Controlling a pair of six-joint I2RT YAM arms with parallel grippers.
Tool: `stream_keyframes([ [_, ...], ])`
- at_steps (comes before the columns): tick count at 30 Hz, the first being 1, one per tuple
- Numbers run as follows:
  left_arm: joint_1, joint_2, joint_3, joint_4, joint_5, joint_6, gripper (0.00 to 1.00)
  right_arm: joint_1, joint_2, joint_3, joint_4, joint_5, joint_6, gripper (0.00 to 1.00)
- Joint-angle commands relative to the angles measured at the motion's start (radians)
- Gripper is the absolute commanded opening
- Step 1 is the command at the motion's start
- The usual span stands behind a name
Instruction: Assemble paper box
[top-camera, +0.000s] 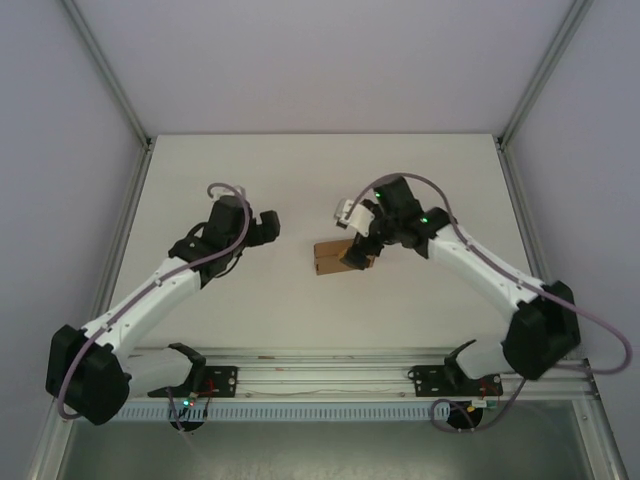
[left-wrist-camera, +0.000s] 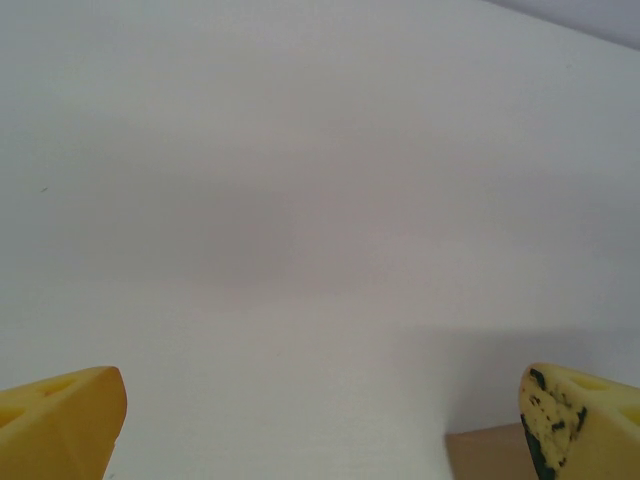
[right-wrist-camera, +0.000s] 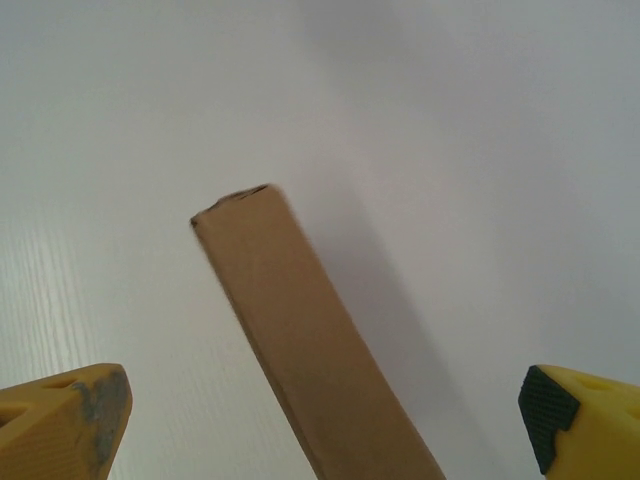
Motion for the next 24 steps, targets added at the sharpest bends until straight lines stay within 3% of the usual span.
stream_keyframes([
  [1,0.006,-0.031,-0.048,-0.057,-0.049,-0.037,1.00,0.033,0.121,0.103,-0.233,0.045,-0.236,1.00],
  [5,0.008,-0.020,-0.067,-0.094,-0.060,-0.065,1.00,0.080,0.242,0.169,-0.237,0.210,-0.259,1.00],
  [10,0.008,-0.012,-0.072,-0.098,-0.046,-0.067,1.00,0.091,0.350,0.201,-0.170,0.320,-0.256,0.96],
  [13,0.008,-0.017,-0.086,-0.084,-0.047,-0.073,1.00,0.104,0.393,0.211,-0.140,0.378,-0.239,0.86],
  [18,0.008,-0.030,-0.090,-0.098,-0.056,-0.066,1.00,0.107,0.380,0.185,-0.078,0.401,-0.205,0.49],
  [24,0.008,-0.058,-0.090,-0.098,-0.073,-0.064,1.00,0.108,0.324,0.086,0.213,0.576,-0.133,0.43],
])
